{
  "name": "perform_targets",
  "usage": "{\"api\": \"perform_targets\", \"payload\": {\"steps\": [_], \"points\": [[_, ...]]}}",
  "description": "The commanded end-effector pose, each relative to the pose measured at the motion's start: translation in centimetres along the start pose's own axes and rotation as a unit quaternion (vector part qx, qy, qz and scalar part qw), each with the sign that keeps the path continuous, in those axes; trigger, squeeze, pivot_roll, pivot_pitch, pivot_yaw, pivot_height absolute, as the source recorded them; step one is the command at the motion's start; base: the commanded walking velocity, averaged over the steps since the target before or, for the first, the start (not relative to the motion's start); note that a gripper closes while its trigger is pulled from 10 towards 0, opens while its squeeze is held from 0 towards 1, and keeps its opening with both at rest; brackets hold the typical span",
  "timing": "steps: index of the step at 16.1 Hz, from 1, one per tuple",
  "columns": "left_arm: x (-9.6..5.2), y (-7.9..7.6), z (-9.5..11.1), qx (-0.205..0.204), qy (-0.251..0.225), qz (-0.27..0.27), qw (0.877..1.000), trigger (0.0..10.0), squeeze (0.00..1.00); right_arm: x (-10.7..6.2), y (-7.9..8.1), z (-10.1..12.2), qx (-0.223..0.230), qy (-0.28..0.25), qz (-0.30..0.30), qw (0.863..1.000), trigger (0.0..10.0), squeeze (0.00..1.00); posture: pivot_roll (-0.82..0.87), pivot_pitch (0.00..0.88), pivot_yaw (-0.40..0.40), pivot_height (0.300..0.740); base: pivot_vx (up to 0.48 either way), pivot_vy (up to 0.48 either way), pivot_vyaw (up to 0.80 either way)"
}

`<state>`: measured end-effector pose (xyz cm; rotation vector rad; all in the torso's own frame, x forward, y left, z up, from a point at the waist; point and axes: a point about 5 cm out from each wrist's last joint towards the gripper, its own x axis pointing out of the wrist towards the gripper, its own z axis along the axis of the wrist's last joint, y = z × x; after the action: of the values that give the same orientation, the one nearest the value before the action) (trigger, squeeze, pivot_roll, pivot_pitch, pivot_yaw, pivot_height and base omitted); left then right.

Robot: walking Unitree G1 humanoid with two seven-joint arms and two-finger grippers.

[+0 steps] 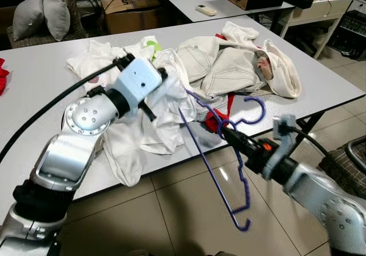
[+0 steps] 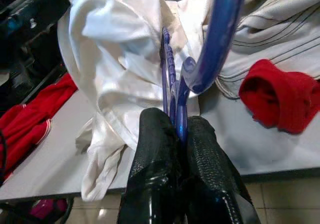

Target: Hang hanger

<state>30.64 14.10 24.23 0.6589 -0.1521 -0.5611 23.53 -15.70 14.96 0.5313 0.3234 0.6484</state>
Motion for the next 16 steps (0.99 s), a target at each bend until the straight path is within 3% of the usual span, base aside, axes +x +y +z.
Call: {"api": "perform_targets", "payload": {"steps": [1,3,6,10,14,16], "points": [[0.1,1.2,0.7,0.015,-0.013,0.029,0.999,0.0,0.00,-0.9,0.4,0.8,-0.009,-0.010,0.014,1.000,10.0,0.00,-0.02,0.000,-0.014,0.740,0.000,0.000,0.00],[0.1,1.8,1.2,0.020,-0.022,0.043,0.999,0.0,0.00,-1.3,0.4,0.9,-0.013,-0.008,0.019,1.000,10.0,0.00,-0.02,0.000,-0.013,0.740,0.000,0.000,0.00],[-0.1,4.4,2.6,0.033,-0.048,0.095,0.994,0.0,0.00,-2.6,-0.7,1.1,-0.031,0.002,-0.018,0.999,10.0,0.00,-0.02,0.000,-0.009,0.740,0.000,0.000,0.00],[-0.4,7.1,2.9,0.040,-0.056,0.128,0.989,0.0,0.00,-3.7,-1.2,2.8,-0.047,-0.026,-0.028,0.998,10.0,0.00,-0.02,0.000,0.002,0.740,0.000,0.000,0.00],[-0.3,7.5,2.3,0.025,-0.049,0.131,0.990,0.0,0.00,-4.2,0.0,3.3,-0.058,-0.048,0.016,0.997,10.0,0.00,-0.02,0.000,0.008,0.740,0.000,0.000,0.00],[-0.4,8.1,0.6,0.008,-0.012,0.157,0.988,0.0,0.00,-4.1,-0.1,3.2,-0.055,-0.053,0.006,0.997,10.0,0.00,-0.02,0.000,0.009,0.740,0.000,0.000,0.00]]}}
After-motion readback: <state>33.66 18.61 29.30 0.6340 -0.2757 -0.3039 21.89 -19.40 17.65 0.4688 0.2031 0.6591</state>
